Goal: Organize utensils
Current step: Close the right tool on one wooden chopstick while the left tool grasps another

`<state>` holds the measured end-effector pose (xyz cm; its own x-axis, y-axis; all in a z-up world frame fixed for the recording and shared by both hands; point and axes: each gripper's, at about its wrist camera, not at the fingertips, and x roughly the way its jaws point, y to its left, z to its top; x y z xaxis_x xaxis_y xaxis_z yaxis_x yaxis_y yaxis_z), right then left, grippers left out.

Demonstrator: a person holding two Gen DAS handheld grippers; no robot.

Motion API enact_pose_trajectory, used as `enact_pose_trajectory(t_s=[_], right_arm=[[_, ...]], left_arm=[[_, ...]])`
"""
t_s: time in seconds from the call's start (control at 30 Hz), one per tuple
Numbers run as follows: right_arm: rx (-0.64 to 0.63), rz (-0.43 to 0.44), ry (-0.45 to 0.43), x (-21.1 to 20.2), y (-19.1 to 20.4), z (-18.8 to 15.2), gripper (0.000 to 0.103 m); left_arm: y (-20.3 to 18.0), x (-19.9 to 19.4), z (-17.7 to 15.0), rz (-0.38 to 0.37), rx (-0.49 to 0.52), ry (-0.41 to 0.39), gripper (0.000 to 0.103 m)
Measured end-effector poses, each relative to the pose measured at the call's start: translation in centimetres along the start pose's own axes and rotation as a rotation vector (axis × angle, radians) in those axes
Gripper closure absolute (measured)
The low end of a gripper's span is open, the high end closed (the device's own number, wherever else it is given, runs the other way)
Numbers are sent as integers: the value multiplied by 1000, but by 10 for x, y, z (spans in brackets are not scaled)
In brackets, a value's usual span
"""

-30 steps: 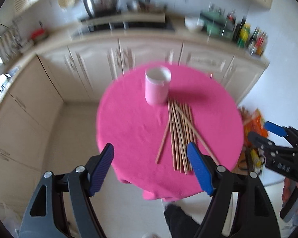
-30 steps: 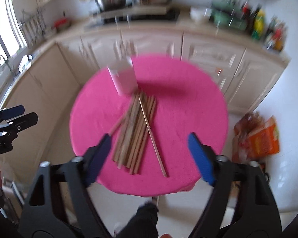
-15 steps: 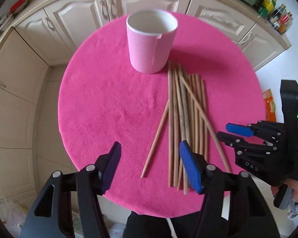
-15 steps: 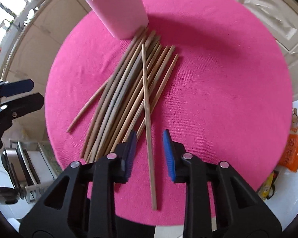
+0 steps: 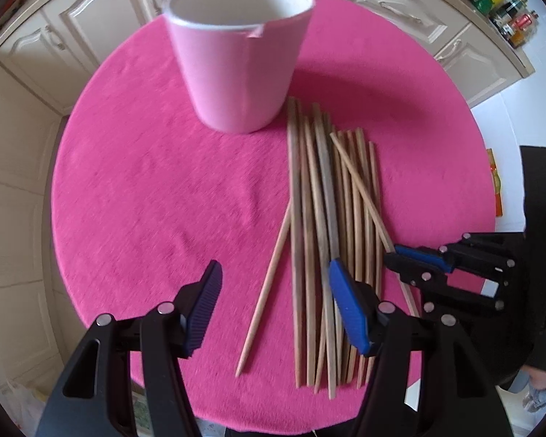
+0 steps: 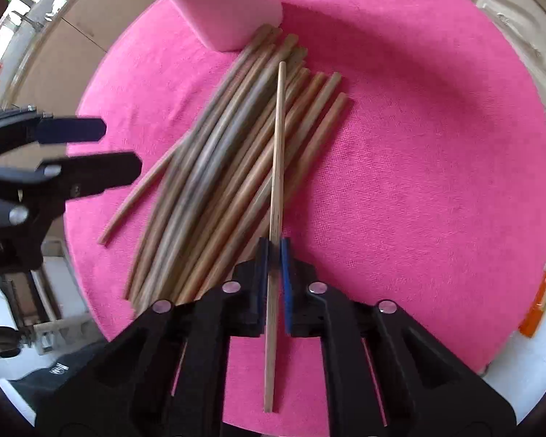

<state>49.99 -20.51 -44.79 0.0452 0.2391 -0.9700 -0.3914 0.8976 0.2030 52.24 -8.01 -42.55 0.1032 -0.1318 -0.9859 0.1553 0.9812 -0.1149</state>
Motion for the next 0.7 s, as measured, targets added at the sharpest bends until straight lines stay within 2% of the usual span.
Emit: enact_pose_trajectory(t_s=[0.2,0.37,0.67,0.7], right_arm=[[141,39,-32,-15,-26,-5,96],[213,84,-55,-18,-36,-8,96],[273,120,-69,-18,-43,-13,96],[275,123,-71,-28,-52,-14,96]], left_arm=[[-3,19,22,-12,23,7,59],[-3,31,40,-8,28,4,68],[-15,43,60,-5,70,1,68],[-14,43,62,-6,67,3,68]])
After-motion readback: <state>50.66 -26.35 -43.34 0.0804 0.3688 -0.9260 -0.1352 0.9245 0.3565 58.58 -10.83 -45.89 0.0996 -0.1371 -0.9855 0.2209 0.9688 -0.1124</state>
